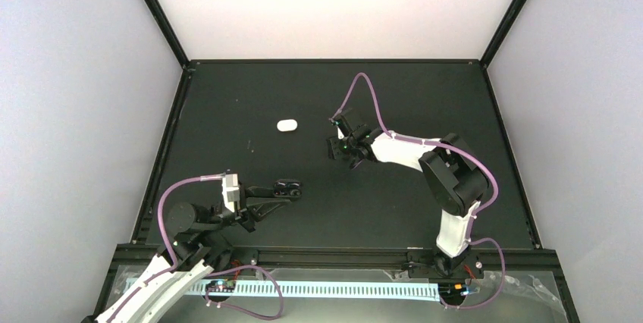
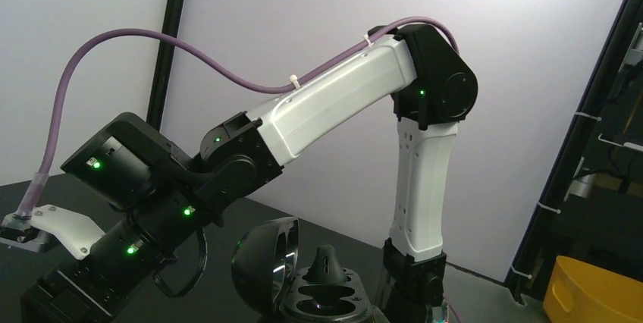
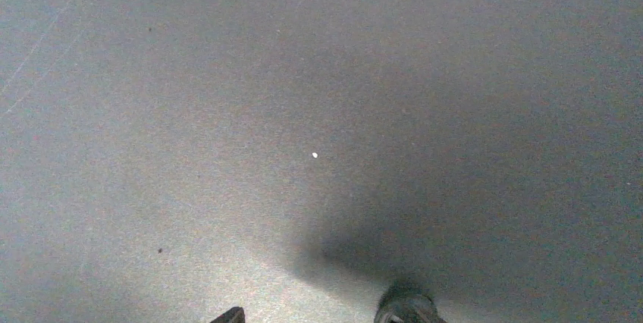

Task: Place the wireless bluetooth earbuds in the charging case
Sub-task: Pick up the earbud from the center of the board.

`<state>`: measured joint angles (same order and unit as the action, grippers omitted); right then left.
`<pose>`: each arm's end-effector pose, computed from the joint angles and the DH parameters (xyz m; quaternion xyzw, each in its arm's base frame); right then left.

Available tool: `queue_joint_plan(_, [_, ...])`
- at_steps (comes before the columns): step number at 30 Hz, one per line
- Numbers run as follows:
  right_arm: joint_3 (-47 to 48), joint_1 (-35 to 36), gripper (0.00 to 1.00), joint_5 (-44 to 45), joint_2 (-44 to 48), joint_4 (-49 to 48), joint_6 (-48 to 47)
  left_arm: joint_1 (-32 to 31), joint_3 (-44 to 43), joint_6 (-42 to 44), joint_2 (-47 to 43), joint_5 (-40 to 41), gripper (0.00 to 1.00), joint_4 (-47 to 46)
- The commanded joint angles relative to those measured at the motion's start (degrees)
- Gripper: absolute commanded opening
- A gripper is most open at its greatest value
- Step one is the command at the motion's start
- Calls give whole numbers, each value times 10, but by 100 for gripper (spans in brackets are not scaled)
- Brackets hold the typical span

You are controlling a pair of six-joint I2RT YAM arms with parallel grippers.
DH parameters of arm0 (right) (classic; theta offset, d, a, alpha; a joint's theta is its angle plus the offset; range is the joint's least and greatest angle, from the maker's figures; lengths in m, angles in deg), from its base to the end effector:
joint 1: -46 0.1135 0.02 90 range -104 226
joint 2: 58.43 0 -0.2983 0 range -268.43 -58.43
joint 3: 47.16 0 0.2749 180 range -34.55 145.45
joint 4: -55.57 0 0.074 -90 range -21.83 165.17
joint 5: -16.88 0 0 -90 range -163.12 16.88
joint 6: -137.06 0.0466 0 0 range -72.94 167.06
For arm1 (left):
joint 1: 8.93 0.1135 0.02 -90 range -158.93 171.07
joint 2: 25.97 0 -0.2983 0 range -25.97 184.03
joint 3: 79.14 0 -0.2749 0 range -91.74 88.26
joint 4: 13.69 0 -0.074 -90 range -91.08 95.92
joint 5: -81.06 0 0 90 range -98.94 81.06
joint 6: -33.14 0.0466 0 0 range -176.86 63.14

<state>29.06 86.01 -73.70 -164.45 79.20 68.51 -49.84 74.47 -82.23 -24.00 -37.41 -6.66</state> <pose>0.3158 0.2657 0.1667 -0.1547 0.9368 0.1644 0.2672 0.0473 -0.0704 0.2718 0.2739 0.5418 -0.5489 0.5745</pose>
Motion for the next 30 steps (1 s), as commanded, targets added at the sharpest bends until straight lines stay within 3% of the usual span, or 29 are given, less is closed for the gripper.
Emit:
queue_joint_plan(1, [3, -1, 56, 26, -8, 3, -7, -1, -12, 8, -4, 4, 2, 0])
queue_joint_plan(14, [-6, -5, 54, 43, -12, 5, -3, -2, -12, 7, -7, 4, 2, 3])
queue_joint_plan(26, [-13, -9, 37, 89, -4, 10, -2, -2, -13, 6, -6, 5, 2, 1])
queue_joint_plan(30, [-15, -10, 36, 92, 0, 7, -7, -2, -12, 4, -5, 4, 1, 1])
